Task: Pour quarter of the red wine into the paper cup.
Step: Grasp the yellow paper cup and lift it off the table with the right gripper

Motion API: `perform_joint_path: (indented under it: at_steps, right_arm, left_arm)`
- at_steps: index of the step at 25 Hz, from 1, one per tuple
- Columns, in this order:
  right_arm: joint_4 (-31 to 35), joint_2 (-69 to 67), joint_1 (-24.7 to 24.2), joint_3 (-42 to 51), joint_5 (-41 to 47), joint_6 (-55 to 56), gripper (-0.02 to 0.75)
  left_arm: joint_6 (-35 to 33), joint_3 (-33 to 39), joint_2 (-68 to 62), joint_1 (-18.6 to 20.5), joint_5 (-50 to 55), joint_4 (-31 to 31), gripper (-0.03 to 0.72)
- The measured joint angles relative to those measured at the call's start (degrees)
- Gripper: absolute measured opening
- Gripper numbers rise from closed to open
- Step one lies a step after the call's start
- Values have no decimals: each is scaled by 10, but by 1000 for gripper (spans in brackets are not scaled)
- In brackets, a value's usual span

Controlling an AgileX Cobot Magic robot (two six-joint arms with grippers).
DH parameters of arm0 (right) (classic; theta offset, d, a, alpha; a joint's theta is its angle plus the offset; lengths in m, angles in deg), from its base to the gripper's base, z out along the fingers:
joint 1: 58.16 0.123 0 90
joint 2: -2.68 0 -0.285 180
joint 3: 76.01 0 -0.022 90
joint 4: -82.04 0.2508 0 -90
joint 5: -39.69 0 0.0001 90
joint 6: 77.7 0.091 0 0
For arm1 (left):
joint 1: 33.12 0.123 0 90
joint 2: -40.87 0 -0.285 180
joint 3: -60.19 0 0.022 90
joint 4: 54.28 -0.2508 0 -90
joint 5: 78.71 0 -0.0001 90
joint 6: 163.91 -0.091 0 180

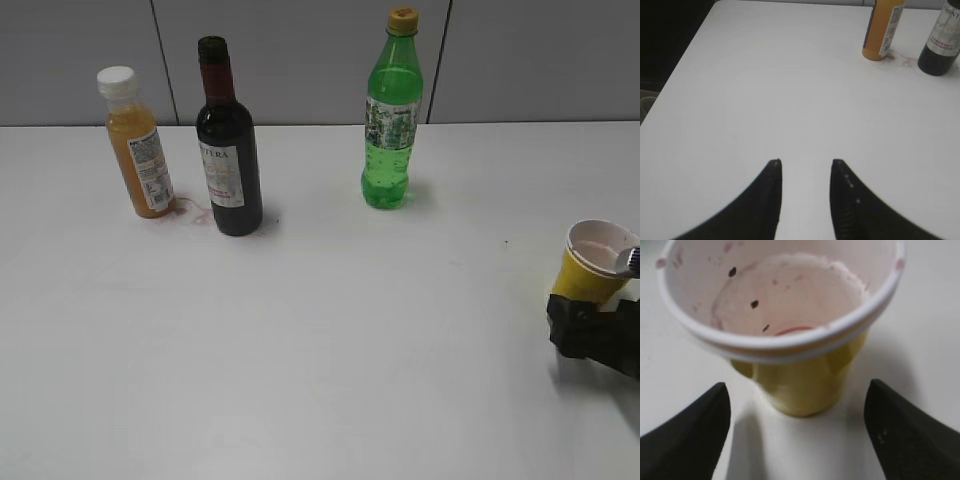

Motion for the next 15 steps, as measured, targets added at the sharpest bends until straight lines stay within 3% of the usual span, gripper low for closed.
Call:
perform_joint_path:
  at_steps: [15]
  right_arm:
    - [3,-73,0,-69,-40,1,622]
  left_arm:
    - [0,0,0,0,0,0,238]
